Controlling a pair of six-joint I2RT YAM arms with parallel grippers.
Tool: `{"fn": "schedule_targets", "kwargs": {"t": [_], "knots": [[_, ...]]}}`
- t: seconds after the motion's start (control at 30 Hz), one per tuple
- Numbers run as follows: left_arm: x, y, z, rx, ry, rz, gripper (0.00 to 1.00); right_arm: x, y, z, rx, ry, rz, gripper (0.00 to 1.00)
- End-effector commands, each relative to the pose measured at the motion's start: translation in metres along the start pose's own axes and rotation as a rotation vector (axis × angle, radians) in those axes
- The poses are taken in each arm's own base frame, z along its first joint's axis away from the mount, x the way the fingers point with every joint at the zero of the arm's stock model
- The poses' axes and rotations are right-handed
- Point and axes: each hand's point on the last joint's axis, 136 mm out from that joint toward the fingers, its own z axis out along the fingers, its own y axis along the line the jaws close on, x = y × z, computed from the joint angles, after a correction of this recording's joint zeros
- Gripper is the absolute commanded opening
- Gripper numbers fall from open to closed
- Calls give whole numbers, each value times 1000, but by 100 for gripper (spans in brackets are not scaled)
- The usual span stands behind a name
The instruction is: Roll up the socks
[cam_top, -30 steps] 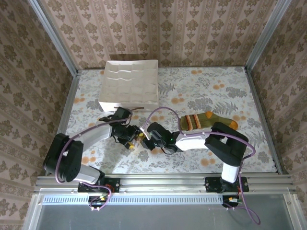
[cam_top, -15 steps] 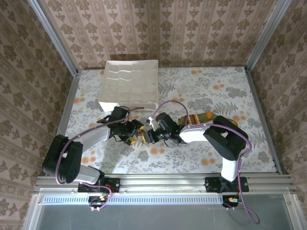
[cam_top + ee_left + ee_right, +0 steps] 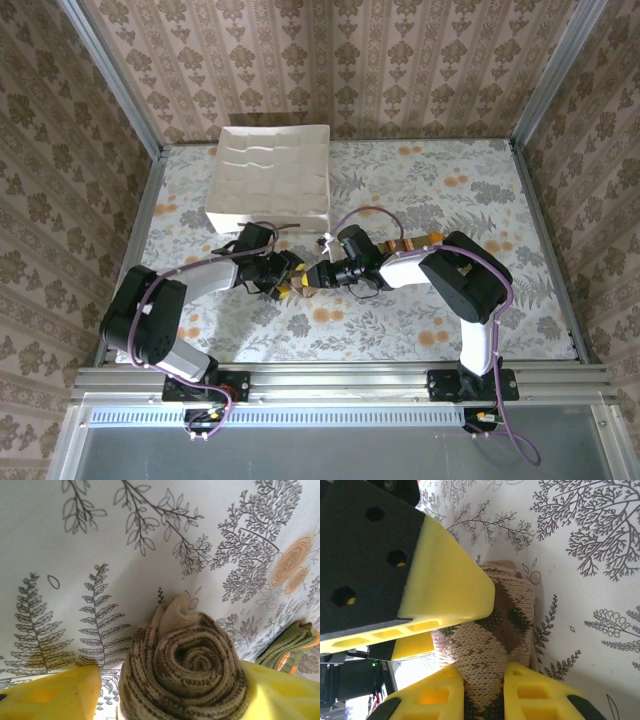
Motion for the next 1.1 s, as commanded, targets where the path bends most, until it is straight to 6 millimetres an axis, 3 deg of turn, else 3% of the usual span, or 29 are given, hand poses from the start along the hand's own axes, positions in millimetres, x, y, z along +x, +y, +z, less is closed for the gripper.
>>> {"fn": "schedule_targets", "kwargs": {"t": [0.0,0.17,0.23,0.3,0.37,0.43,0.53,0.67,0.83,0.93,1.07], "knots": [[1,-16,15,41,11,39,65,52,-61,4,178,132,209,0],[7,-9,31,15,34,48,54,47,-61,4,156,109,243,0],[9,-9,34,18,37,49,44,46,-58,3,151,106,239,0],[11,-10,35,22,40,56,26,43,-54,1,143,100,228,0],[13,-15,30,42,38,60,5,36,-46,-7,142,73,192,12],[13,-23,18,67,22,71,0,25,-36,-21,161,30,141,26],[13,-48,-14,106,-29,126,0,-5,-10,-65,228,-123,-10,37],[9,-92,-63,173,-103,222,0,-47,29,-152,366,-425,-245,45],[-14,-136,-116,212,-223,345,0,-77,61,-236,537,-657,-414,51],[-37,-159,-142,218,-313,398,0,-85,73,-262,599,-678,-472,51],[-64,-180,-161,193,-442,482,0,-94,82,-282,665,-694,-488,50]]}}
